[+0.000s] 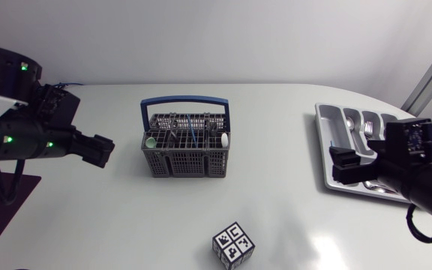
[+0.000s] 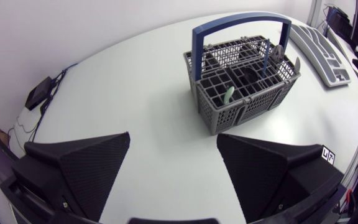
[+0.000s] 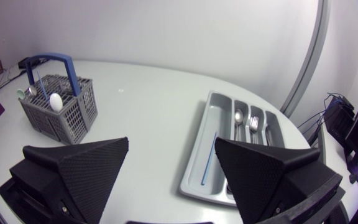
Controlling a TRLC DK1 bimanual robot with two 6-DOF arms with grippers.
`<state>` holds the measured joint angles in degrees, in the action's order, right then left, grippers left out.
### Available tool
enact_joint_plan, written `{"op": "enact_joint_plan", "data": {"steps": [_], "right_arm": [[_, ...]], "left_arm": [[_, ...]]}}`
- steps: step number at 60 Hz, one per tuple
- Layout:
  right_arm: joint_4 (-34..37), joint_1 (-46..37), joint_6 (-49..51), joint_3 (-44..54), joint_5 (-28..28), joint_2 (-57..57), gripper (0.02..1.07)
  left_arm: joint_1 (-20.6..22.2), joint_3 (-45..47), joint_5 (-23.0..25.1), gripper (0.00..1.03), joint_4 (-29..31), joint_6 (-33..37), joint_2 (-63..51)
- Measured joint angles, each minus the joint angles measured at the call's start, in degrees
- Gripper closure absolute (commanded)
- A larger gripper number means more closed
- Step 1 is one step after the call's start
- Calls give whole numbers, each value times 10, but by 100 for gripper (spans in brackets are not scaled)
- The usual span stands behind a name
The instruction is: Transfer all utensils from the basket to the drawer tray.
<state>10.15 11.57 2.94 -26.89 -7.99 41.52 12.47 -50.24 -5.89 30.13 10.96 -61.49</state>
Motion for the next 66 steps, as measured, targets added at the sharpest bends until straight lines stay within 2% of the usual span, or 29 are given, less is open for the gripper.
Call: {"op": "enact_joint_plan", "data": {"steps": [6, 15, 19, 29, 34, 38, 45, 51, 58, 66], "right_arm": [[40, 8, 1, -39, 9, 63, 7], [98, 11, 46, -78, 114, 111, 7], [109, 11, 65, -88, 129, 126, 7], [115, 16, 80, -103, 148, 153, 7], [116, 19, 83, -104, 149, 164, 7], [116, 19, 83, -104, 152, 170, 7], [116, 19, 87, -104, 154, 171, 7], [115, 20, 90, -104, 155, 171, 7], [115, 23, 91, -104, 155, 171, 7], [115, 23, 91, -104, 155, 171, 7]], "left_arm": [[21, -54, 0, 8, 25, 17, -52], [55, -118, -8, 12, 35, 30, -136], [75, -134, -17, 13, 42, 33, -161], [114, -158, -33, 30, 50, 51, -211], [116, -163, -36, 43, 49, 59, -234], [116, -164, -36, 48, 47, 61, -249], [115, -165, -36, 50, 37, 68, -268], [112, -166, -37, 66, 27, 73, -275], [110, -168, -37, 78, 13, 76, -277], [110, -170, -37, 84, 9, 82, -286]]}}
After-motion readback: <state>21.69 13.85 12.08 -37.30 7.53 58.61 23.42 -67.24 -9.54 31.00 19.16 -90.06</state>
